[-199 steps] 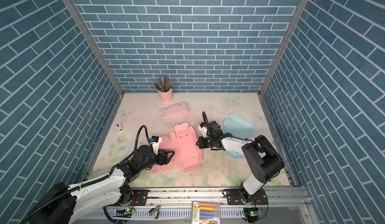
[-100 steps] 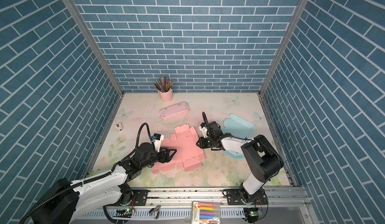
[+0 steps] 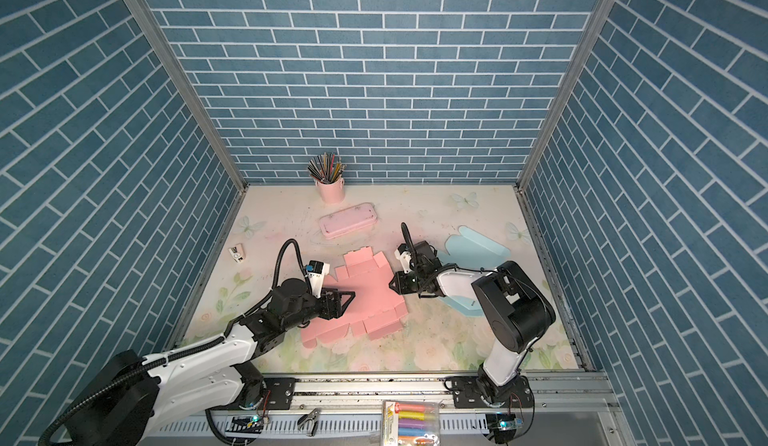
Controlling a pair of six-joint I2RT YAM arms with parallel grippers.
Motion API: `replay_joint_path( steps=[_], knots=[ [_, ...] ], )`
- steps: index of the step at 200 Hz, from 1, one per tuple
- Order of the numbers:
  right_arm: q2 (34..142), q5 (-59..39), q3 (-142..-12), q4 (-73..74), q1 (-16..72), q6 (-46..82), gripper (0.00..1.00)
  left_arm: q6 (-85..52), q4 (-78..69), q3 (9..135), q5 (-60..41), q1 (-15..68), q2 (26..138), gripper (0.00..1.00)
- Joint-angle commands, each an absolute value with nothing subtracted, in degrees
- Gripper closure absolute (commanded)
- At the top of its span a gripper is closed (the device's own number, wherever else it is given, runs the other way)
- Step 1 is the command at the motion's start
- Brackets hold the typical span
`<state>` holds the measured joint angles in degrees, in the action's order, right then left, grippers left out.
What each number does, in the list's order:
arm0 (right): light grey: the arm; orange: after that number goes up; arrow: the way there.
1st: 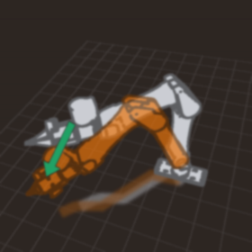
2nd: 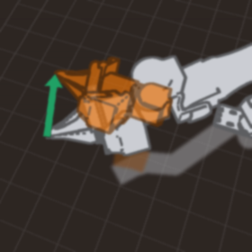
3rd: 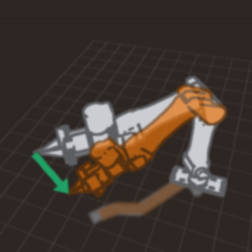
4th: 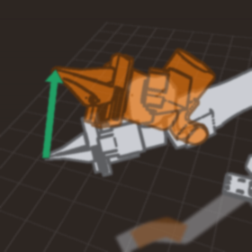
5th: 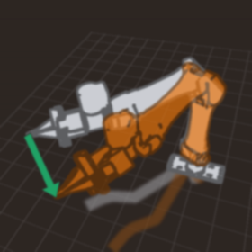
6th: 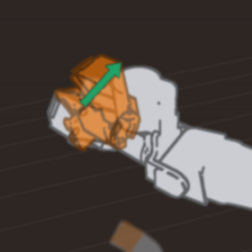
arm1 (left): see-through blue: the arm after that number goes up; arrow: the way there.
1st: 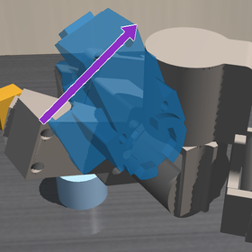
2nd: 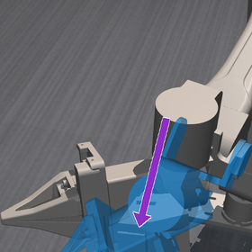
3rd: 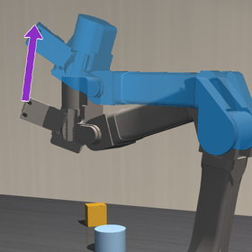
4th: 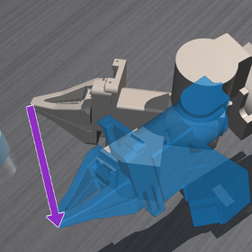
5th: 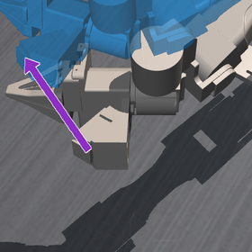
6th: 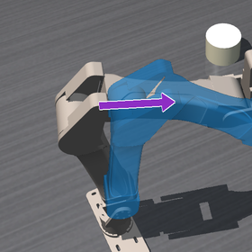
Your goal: Fold the paper box
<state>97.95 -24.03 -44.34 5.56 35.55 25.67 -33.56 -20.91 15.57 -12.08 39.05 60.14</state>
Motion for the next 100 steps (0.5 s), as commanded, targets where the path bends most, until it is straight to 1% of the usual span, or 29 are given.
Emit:
replay_joint_path(
  steps=[1, 27, 51, 78, 100],
  knots=[
    [98.96, -24.06, -45.62, 5.9, 35.55, 26.16, 0.75, -32.4, -21.82, 16.9, -11.71, 39.48, 60.85, 0.21],
    [99.32, -23.14, -45.79, 5.54, 35.96, 26.14, 0.74, -31.99, -21.85, 17.07, -11.51, 39.46, 62.15, 0.21],
    [99.92, -22.24, -46.27, 5.43, 36.87, 26.28, 0.75, -32.0, -22.6, 16.81, -11.5, 39.33, 63.26, 0.2],
    [100.01, -24.5, -45.59, 8.14, 37.0, 28.2, 0.77, -32.33, -24.58, 16.1, -11.52, 39.34, 66.38, 0.2],
    [99.31, -26.5, -44.88, 10.28, 37.17, 29.89, 0.79, -32.73, -26.79, 15.32, -11.82, 39.32, 69.47, 0.22]
  ],
)
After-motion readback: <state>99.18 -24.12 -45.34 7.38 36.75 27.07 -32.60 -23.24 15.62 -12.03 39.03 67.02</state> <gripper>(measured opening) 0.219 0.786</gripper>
